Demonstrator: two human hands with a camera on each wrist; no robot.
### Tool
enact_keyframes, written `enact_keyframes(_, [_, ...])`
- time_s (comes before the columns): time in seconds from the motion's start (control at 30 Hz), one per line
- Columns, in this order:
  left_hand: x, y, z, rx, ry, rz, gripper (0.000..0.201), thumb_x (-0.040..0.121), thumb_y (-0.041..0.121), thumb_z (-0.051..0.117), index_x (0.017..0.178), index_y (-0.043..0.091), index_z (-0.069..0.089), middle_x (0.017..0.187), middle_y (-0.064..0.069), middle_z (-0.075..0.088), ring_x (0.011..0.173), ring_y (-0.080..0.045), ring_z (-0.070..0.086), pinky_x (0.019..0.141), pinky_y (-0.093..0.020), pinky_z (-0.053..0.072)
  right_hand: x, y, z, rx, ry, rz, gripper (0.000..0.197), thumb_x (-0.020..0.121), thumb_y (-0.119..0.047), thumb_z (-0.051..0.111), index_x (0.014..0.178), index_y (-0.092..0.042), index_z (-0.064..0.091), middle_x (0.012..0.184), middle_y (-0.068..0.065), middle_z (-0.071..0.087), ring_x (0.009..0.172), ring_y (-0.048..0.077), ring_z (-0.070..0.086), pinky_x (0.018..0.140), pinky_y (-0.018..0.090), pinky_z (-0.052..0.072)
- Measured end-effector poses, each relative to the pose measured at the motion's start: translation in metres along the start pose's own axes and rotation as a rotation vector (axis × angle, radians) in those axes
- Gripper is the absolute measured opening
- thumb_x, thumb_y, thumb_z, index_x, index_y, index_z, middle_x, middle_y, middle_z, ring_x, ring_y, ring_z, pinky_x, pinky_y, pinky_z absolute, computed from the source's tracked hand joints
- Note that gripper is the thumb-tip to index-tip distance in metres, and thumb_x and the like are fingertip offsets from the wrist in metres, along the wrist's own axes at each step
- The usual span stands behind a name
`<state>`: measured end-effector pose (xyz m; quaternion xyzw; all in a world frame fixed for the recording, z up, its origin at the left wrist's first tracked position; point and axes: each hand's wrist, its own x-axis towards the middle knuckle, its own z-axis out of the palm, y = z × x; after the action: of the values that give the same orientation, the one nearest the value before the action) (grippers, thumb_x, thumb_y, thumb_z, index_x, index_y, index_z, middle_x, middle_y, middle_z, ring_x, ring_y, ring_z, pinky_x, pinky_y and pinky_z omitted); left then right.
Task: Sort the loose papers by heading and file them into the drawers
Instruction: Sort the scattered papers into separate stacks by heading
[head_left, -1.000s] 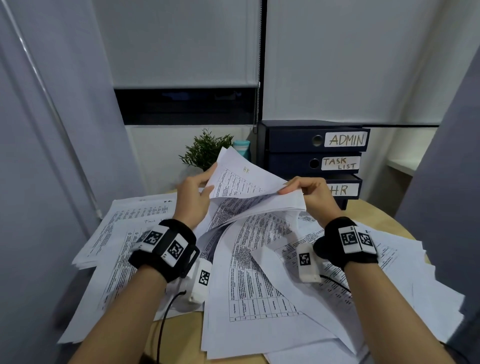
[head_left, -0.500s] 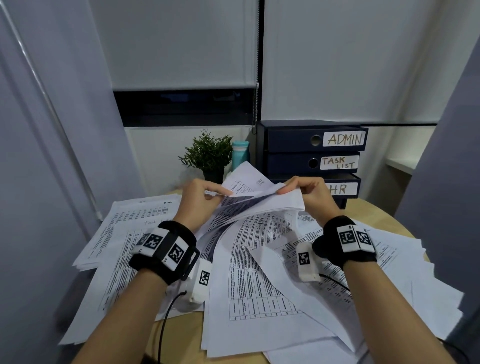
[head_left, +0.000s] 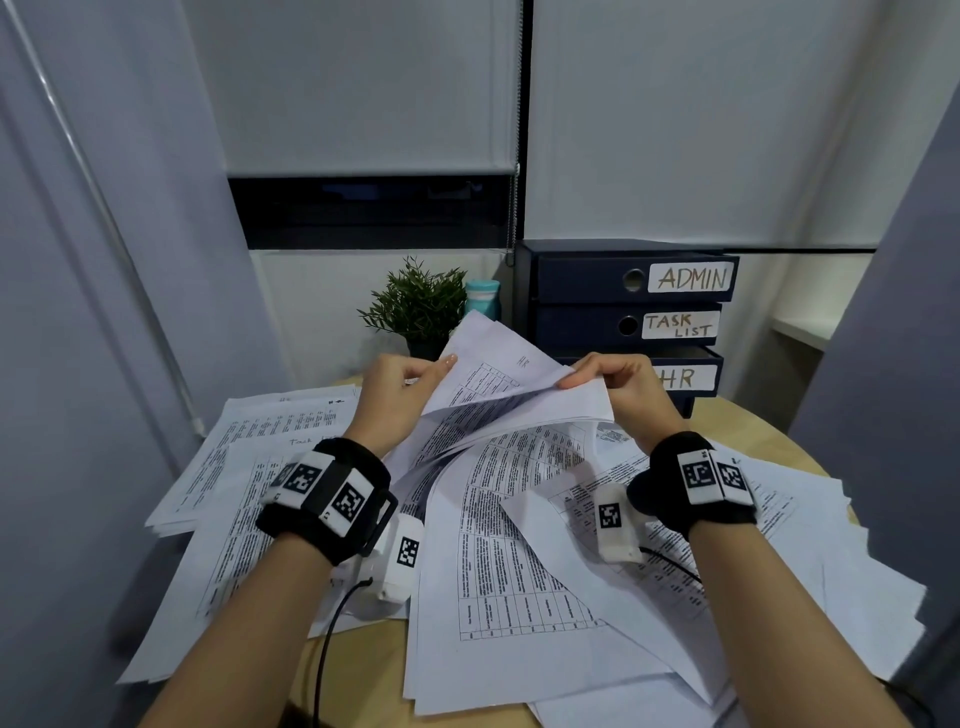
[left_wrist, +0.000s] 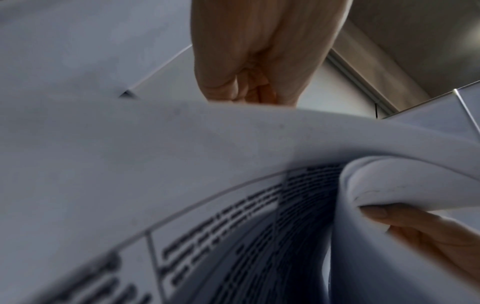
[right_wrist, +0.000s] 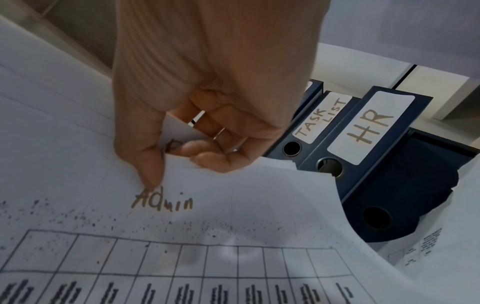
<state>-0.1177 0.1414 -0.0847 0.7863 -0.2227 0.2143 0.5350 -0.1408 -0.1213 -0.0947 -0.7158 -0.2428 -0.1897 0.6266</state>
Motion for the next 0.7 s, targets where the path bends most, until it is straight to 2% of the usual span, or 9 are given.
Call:
enact_keyframes(0.07, [0.0004,0.0011,-0.0012,-0.030,0.059,0.013,0.020,0.089,0.013,0.065,0.108,0.008,0.072,0.091,-0.003,0.068,0.080,-0.010,0.060,0.073,-0.016,0.050,0.0000,-0.0004,-0.0001,0.003,-0.003,-0.002,0.030,0.070,0.013,0.074,0.071,-0.017,0.078,0.079,0.000,0.073,0.079,0.016,0.067,0.076,0.024,0.052])
enact_keyframes(0.17, [0.0009,0.0017,-0.0007,0.014,0.079,0.052,0.045,0.085,-0.001,0.066,0.128,0.012,0.059,0.098,0.010,0.063,0.093,-0.020,0.063,0.082,-0.018,0.054,0.0005,-0.0004,-0.0003,0.004,-0.006,0.000,0.030,0.070,0.012,0.075,0.072,-0.018,0.078,0.081,0.001,0.073,0.081,0.017,0.068,0.076,0.023,0.052])
enact_keyframes(0.2, [0.0004,0.0024,-0.0001,0.021,0.079,0.066,0.048,0.085,-0.002,0.066,0.130,0.012,0.057,0.098,0.016,0.061,0.096,-0.019,0.064,0.085,-0.019,0.054,0.0009,0.0000,-0.0004,-0.001,-0.005,-0.002,0.030,0.070,0.012,0.075,0.072,-0.018,0.078,0.081,0.002,0.073,0.081,0.017,0.068,0.076,0.024,0.052])
enact_keyframes(0.27, [-0.0011,0.0056,0.0017,0.023,0.091,0.097,0.052,0.085,-0.003,0.066,0.133,0.013,0.054,0.105,0.023,0.057,0.096,-0.003,0.061,0.084,-0.012,0.051,0.0015,0.0010,-0.0007,-0.005,-0.004,-0.004,0.031,0.070,0.012,0.075,0.072,-0.019,0.078,0.082,0.004,0.073,0.082,0.020,0.067,0.077,0.025,0.052])
enact_keyframes(0.37, [-0.0015,0.0090,0.0035,0.015,0.112,0.146,0.055,0.087,-0.005,0.062,0.136,0.015,0.049,0.118,0.015,0.055,0.084,0.020,0.055,0.077,-0.003,0.047,0.0020,0.0019,-0.0008,-0.006,-0.001,-0.003,0.029,0.070,0.011,0.076,0.072,-0.018,0.078,0.084,0.008,0.072,0.084,0.023,0.067,0.078,0.028,0.052])
enact_keyframes(0.43, [-0.0013,0.0096,0.0046,0.018,0.136,0.163,0.053,0.088,-0.005,0.062,0.135,0.016,0.050,0.120,0.014,0.055,0.080,0.017,0.055,0.077,-0.006,0.049,0.0022,0.0025,-0.0010,-0.006,0.003,-0.004,0.029,0.070,0.011,0.076,0.072,-0.018,0.078,0.083,0.007,0.073,0.084,0.022,0.067,0.079,0.029,0.051])
enact_keyframes(0.53, [0.0005,0.0083,0.0060,0.052,0.204,0.206,0.042,0.087,-0.003,0.063,0.127,0.010,0.059,0.103,0.024,0.059,0.084,0.006,0.056,0.081,-0.015,0.052,0.0024,0.0033,-0.0010,-0.004,0.012,-0.001,0.027,0.070,0.010,0.076,0.072,-0.016,0.078,0.085,0.010,0.073,0.085,0.023,0.067,0.081,0.033,0.052])
enact_keyframes(0.6, [0.0009,0.0090,0.0052,0.063,0.234,0.255,0.036,0.086,-0.005,0.064,0.120,0.006,0.063,0.105,0.015,0.065,0.089,0.008,0.059,0.082,-0.009,0.051,0.0027,0.0033,-0.0007,-0.005,0.019,0.003,0.024,0.069,0.010,0.077,0.072,-0.015,0.078,0.088,0.017,0.072,0.087,0.026,0.067,0.084,0.036,0.052])
enact_keyframes(0.7, [0.0009,0.0087,0.0046,0.073,0.269,0.314,0.033,0.085,-0.005,0.065,0.116,0.007,0.066,0.121,-0.012,0.064,0.103,-0.007,0.063,0.085,-0.015,0.053,0.0030,0.0031,-0.0004,-0.002,0.029,0.011,0.023,0.069,0.010,0.077,0.072,-0.013,0.077,0.091,0.020,0.071,0.089,0.027,0.067,0.086,0.037,0.053])
